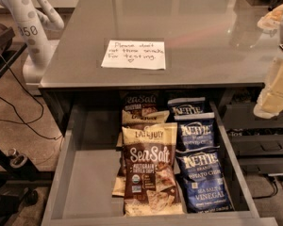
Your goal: Pick brown chip bag from top drawer and place on counter
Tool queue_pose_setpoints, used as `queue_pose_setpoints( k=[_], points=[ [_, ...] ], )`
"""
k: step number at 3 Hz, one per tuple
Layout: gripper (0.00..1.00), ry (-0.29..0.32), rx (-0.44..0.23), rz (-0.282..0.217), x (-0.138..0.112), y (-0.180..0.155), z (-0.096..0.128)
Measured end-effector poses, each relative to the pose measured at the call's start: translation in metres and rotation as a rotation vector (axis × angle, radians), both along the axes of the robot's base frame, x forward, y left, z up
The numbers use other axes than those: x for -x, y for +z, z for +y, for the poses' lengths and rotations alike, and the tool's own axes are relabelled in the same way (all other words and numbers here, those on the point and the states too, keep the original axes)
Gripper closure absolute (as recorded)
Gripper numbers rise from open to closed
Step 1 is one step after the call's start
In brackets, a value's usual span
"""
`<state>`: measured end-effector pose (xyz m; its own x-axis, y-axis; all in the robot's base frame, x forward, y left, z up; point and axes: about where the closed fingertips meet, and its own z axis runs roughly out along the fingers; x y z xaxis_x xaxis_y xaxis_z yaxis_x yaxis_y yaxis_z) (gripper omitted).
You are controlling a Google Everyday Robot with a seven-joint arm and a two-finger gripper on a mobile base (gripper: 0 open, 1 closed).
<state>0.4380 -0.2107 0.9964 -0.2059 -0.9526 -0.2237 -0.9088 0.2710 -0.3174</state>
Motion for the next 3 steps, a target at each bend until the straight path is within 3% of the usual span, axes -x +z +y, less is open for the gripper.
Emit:
queue_pose_setpoints(
  k=[1, 2, 3],
  points=[
    [0.00, 0.000, 0.000, 0.000, 0.000, 0.000, 0.000],
    [0.00, 0.019, -0.071, 0.025, 0.002, -0.024, 0.010],
    [0.00, 0.044, -0.197, 0.054, 0.004, -0.068, 0.028]
  ],
)
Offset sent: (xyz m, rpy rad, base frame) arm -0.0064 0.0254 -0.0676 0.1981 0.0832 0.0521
